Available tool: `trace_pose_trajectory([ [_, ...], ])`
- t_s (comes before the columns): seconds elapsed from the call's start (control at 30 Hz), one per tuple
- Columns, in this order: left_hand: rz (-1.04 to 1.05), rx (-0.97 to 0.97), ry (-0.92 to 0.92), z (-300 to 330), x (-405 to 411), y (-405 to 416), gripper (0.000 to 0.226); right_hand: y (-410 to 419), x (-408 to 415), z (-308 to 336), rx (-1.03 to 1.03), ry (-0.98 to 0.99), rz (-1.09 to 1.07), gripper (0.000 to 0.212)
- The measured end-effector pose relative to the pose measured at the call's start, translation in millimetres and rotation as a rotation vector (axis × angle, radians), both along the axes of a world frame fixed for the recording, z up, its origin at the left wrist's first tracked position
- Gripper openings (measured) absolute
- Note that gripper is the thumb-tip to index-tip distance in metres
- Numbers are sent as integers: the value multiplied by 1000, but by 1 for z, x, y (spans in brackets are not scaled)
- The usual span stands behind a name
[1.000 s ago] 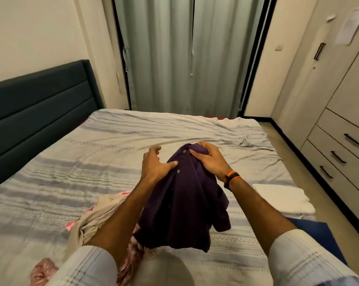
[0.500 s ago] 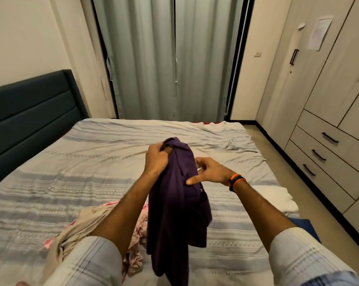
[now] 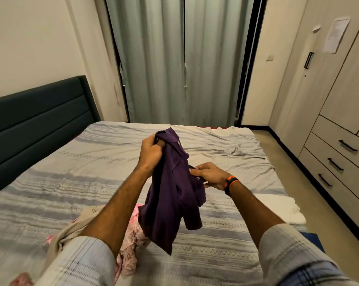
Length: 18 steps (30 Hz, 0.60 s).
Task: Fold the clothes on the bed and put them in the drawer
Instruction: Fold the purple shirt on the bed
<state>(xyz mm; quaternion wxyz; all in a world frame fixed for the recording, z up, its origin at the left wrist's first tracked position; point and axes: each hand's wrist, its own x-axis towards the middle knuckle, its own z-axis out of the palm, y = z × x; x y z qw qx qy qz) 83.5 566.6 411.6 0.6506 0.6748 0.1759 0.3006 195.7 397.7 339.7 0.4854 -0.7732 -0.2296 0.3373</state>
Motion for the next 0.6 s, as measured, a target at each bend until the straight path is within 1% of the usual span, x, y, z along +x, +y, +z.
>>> trace_pose_trajectory([
  [0.07, -26, 24, 59, 0, -5, 2, 21, 7, 5, 4, 107, -21, -88, 11],
  [0.1, -48, 35, 97, -2, -7, 6, 26, 11, 8, 8, 187, -3, -135, 8],
  [0.17, -103, 78, 173, -5, -13, 11, 37, 15, 13, 21, 344, 46, -205, 17],
  [0.2, -115, 98, 199, -5, -15, 12, 40, 16, 15, 31, 389, 42, -207, 21],
  [0.27, -74, 133, 226, -9, -16, 15, 42, 15, 16, 50, 365, -67, -134, 20],
  [0.33, -12, 163, 243, -14, -10, 20, 41, 18, 13, 61, 264, -229, 13, 21],
  [0.37, -15, 190, 260, -17, -6, 23, 41, 19, 10, 66, 252, -282, 80, 22],
  [0.4, -53, 226, 276, -18, -4, 23, 42, 20, 7, 69, 281, -311, 131, 23],
  [0.47, -191, 337, 292, -19, -2, 19, 50, 21, 4, 75, 371, -344, 222, 24],
  [0.53, -325, 480, 288, -22, 0, 14, 56, 22, 3, 81, 385, -403, 303, 27],
  [0.6, -389, 554, 325, -26, 4, 9, 46, 22, 4, 87, 355, -476, 334, 29],
])
